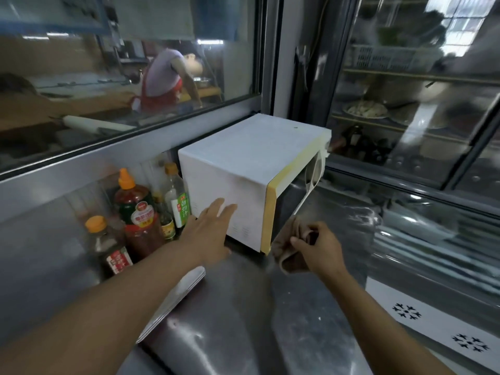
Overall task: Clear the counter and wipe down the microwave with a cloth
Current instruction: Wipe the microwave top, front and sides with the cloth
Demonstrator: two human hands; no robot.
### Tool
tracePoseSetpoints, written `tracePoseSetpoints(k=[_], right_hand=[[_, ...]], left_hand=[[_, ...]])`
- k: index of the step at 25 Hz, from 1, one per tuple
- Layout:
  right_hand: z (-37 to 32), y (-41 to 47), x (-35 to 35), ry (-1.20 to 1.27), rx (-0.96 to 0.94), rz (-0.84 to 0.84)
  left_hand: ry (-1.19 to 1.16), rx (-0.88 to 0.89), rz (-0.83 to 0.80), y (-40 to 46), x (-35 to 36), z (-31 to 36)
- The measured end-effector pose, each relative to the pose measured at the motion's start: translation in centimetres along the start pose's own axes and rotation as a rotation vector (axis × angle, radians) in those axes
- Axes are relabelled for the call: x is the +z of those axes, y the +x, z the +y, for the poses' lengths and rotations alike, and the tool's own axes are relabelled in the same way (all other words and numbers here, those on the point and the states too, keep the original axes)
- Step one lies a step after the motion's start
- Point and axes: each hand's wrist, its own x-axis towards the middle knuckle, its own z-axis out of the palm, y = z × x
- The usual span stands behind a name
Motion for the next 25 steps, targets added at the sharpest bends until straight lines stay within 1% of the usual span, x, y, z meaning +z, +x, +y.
tracePoseSetpoints(k=[2, 4, 7, 9, 12, 13, 15, 16, 17, 20, 21, 22, 23, 25], right_hand=[[-0.9, -2.2, -1.7, 0.084, 0.012, 0.035], [-1.6, -5.0, -3.6, 0.213, 0.057, 0.058], [-2.7, -9.7, -6.1, 0.445, 0.178, -0.012], [-3.3, -13.0, -7.8, 0.615, 0.235, -0.081], [-4.4, -17.7, -10.0, 0.766, 0.283, -0.182], [-4.6, -19.0, -10.9, 0.787, 0.301, -0.211], [-4.7, -21.4, -12.8, 0.832, 0.314, -0.283], [-4.4, -22.4, -13.8, 0.828, 0.31, -0.316], [-4.1, -23.3, -14.8, 0.775, 0.313, -0.329], [-2.3, -24.9, -18.3, 0.374, 0.285, -0.329], [-1.8, -25.1, -19.5, 0.255, 0.24, -0.334], [-1.5, -25.2, -20.6, 0.197, 0.181, -0.344], [-1.2, -25.3, -21.9, 0.203, 0.121, -0.361], [-0.3, -24.9, -24.2, 0.291, 0.029, -0.42]], left_hand=[[-0.071, 0.023, -0.039, -3.5, -0.4, 1.1], [-0.106, 0.097, -0.018, -6.9, -0.8, 2.6], [-0.241, 0.267, 0.105, -11.8, -1.3, 5.5], [-0.419, 0.345, 0.13, -14.7, -1.6, 7.8], [-0.775, 0.332, 0.074, -17.2, -2.2, 11.0], [-0.83, 0.323, 0.082, -17.4, -2.4, 11.8], [-0.894, 0.281, 0.148, -17.7, -3.0, 13.4], [-0.945, 0.253, 0.163, -17.9, -3.3, 14.3], [-1.001, 0.231, 0.153, -18.0, -3.6, 15.2], [-1.117, 0.21, 0.058, -18.6, -4.3, 18.2], [-1.117, 0.221, 0.041, -18.7, -4.5, 19.3], [-1.082, 0.233, 0.042, -18.7, -4.6, 20.3], [-1.014, 0.25, 0.057, -18.6, -4.7, 21.6], [-0.915, 0.288, 0.071, -18.3, -4.8, 24.5]])
